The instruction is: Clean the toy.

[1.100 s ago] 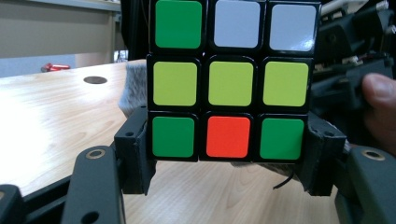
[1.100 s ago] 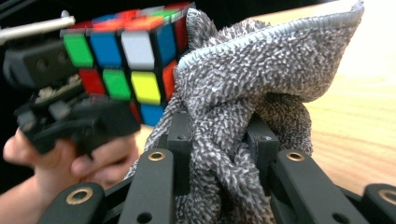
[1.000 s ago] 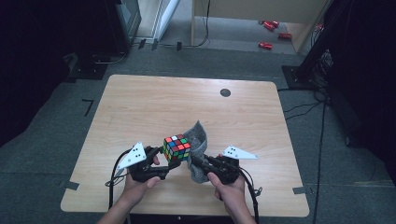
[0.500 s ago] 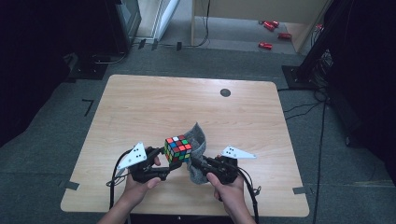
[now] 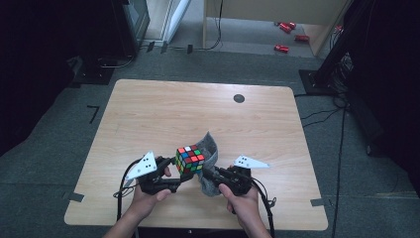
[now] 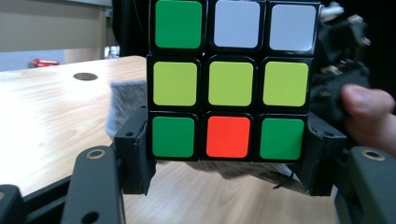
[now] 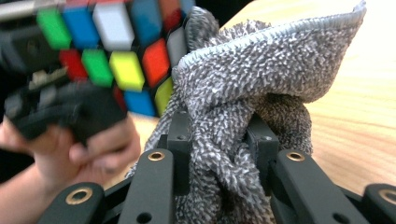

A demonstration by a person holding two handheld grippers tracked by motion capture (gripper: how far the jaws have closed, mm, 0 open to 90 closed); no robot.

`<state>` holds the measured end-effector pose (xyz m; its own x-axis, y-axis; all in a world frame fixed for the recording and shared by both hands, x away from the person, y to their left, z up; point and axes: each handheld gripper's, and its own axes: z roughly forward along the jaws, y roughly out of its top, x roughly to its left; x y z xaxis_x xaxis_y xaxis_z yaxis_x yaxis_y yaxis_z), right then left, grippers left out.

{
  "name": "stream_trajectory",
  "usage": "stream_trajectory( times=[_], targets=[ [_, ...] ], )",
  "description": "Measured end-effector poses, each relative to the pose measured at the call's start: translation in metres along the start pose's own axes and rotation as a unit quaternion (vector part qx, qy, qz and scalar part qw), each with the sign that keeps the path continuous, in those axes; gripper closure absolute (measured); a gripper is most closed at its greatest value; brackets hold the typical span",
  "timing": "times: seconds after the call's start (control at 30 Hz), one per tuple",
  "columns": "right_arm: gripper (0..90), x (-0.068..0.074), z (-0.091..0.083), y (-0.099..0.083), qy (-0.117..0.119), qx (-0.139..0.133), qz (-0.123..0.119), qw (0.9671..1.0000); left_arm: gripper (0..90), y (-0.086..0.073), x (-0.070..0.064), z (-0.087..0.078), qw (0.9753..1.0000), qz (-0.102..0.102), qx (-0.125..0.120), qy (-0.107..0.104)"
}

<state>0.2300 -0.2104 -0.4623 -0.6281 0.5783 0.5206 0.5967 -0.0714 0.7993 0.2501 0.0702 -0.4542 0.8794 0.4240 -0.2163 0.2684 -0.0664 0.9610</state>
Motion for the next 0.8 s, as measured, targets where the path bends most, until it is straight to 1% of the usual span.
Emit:
stream_trajectory(
  times=[0.07,0.1,0.17,0.23,0.27,0.3,0.37,0.43,0.5,0.57,0.63,0.77,0.8],
  targets=[
    [69.5,0.001,0.0,0.001,0.003,0.002,-0.005,1.0,34.4,-0.001,0.002,-0.001,1.0,0.001,0.003,0.001],
    [69.5,0.001,-0.002,0.002,0.002,-0.002,-0.007,1.0,34.4,-0.001,0.002,0.0,1.0,0.001,0.006,-0.001],
    [69.6,0.0,-0.009,0.007,0.002,-0.023,-0.006,0.9997,34.4,-0.003,0.0,0.003,0.9998,0.005,0.016,-0.009],
    [69.6,-0.001,-0.015,0.01,0.001,-0.043,0.003,0.9991,34.4,-0.004,-0.004,0.006,0.9996,0.012,0.022,-0.017],
    [69.6,-0.002,-0.016,0.01,-0.001,-0.048,0.002,0.9988,34.4,-0.004,-0.006,0.008,0.9995,0.014,0.022,-0.017],
    [69.7,-0.002,-0.016,0.01,-0.004,-0.047,0.001,0.9989,34.4,-0.004,-0.006,0.008,0.9995,0.015,0.023,-0.019],
    [69.7,-0.003,-0.012,0.006,-0.003,-0.038,0.006,0.9993,34.4,-0.003,-0.005,0.007,0.9996,0.012,0.019,-0.019],
    [69.7,-0.003,-0.005,0.002,-0.002,-0.018,0.002,0.9998,34.4,-0.001,-0.001,0.003,0.9997,0.005,0.015,-0.017],
    [69.6,-0.001,0.001,-0.001,-0.003,0.009,-0.012,0.9999,34.4,0.0,0.004,-0.001,0.9999,-0.003,0.008,-0.012],
    [69.6,0.003,0.004,-0.001,0.0,0.022,-0.025,0.9994,34.4,0.002,0.008,-0.004,0.9999,-0.008,0.005,-0.011],
    [69.7,0.006,0.0,0.002,0.0,0.015,-0.034,0.9993,34.4,0.002,0.01,-0.005,0.9998,-0.012,0.006,-0.017],
    [69.7,0.007,-0.013,0.011,0.003,-0.029,-0.031,0.9991,34.4,0.0,0.006,0.0,0.9994,-0.009,0.016,-0.029],
    [69.7,0.006,-0.014,0.011,0.001,-0.034,-0.031,0.9989,34.4,0.0,0.005,0.001,0.9995,-0.006,0.016,-0.027]
  ],
)
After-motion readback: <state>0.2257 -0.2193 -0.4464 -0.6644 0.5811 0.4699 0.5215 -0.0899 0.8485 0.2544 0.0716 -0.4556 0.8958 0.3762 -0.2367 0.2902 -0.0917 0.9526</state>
